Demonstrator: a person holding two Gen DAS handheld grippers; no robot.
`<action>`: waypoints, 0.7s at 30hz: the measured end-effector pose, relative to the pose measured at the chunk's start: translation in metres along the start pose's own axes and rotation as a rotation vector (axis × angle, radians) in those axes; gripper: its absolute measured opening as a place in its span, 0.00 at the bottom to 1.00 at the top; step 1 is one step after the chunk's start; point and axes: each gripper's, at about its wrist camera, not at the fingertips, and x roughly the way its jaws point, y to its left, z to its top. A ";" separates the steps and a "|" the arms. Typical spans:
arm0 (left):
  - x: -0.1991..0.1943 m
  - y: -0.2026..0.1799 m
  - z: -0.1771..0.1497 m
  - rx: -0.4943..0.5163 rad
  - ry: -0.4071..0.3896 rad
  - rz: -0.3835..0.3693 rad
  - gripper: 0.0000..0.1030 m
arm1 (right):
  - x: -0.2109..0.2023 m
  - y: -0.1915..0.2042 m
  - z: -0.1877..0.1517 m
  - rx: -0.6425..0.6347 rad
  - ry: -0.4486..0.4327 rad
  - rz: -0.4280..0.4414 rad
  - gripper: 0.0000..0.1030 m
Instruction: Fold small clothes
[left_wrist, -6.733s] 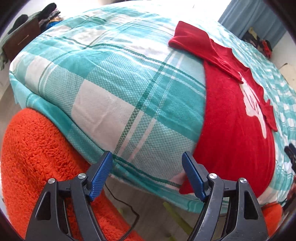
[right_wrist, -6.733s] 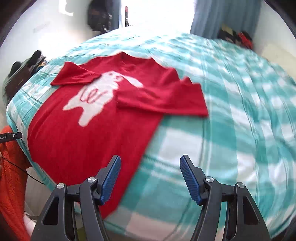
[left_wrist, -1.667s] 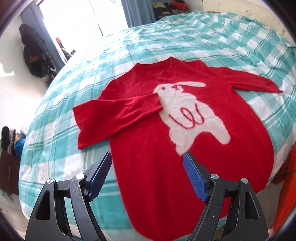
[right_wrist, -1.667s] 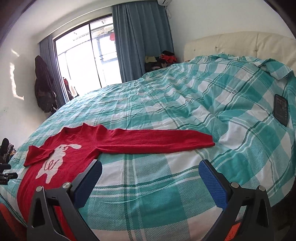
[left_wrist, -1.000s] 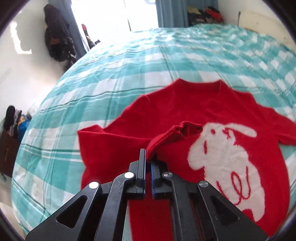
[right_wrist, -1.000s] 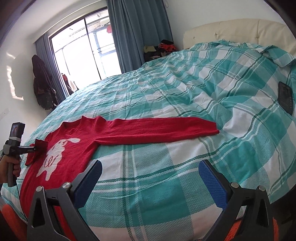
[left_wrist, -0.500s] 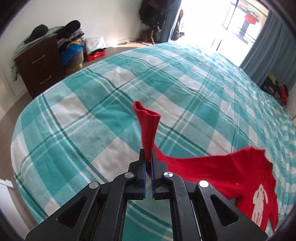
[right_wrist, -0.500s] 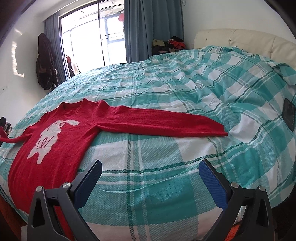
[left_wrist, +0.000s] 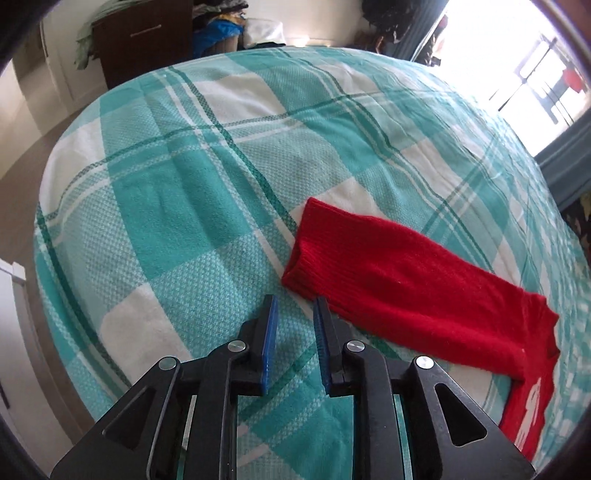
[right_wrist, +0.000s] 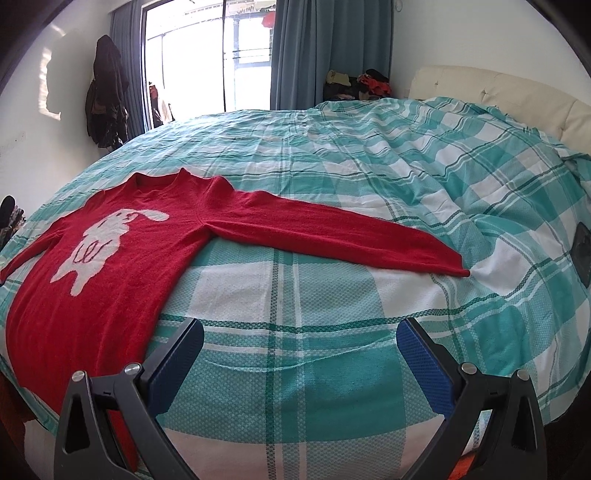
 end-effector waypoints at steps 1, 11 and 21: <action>-0.011 -0.002 -0.009 0.023 -0.029 0.010 0.30 | 0.000 -0.002 0.000 0.008 -0.001 0.001 1.00; -0.088 -0.142 -0.165 0.573 0.001 -0.377 0.51 | -0.014 0.047 0.020 0.035 0.016 0.285 1.00; -0.074 -0.169 -0.273 0.945 0.049 -0.258 0.52 | 0.046 0.160 -0.059 -0.328 0.383 0.325 1.00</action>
